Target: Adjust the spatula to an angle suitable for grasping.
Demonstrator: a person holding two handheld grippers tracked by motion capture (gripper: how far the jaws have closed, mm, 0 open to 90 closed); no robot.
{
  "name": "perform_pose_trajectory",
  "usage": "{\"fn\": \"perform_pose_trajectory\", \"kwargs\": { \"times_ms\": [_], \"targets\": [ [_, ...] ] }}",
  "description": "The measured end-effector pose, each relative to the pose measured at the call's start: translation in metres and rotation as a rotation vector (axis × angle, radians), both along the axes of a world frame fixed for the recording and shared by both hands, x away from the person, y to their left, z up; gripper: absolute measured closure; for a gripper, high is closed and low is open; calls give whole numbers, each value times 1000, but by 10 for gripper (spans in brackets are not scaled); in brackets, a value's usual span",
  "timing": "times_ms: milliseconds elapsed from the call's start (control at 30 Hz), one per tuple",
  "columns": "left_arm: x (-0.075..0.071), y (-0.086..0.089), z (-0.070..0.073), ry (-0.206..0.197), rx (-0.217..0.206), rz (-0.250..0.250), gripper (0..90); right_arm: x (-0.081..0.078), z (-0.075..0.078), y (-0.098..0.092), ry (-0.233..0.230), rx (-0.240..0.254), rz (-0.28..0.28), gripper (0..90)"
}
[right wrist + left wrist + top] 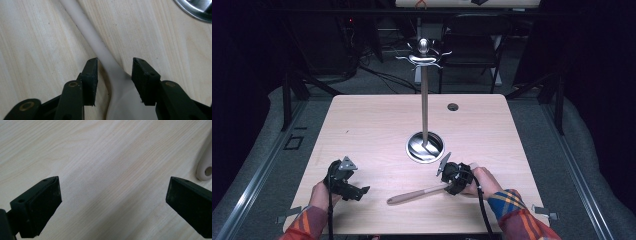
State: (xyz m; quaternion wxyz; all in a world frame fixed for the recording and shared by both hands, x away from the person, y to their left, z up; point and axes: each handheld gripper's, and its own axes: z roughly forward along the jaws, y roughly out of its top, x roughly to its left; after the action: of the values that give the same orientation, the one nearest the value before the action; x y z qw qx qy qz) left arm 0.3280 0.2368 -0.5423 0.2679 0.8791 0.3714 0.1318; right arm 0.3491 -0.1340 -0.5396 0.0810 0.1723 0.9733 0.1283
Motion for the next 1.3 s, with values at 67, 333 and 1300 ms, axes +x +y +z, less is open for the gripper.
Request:
{"fn": "perform_pose_trajectory", "kwargs": {
  "times_ms": [67, 333, 1300],
  "targets": [
    [0, 0, 0, 1, 0, 0, 0, 0, 1, -2, -2, -1, 6, 589],
    [0, -1, 0, 1, 2, -1, 0, 1, 0, -25, 38, -11, -17, 664],
    [0, -2, -2, 11, 18, -6, 0, -3, -6, -3, -33, -34, 64, 657]
  ]
}}
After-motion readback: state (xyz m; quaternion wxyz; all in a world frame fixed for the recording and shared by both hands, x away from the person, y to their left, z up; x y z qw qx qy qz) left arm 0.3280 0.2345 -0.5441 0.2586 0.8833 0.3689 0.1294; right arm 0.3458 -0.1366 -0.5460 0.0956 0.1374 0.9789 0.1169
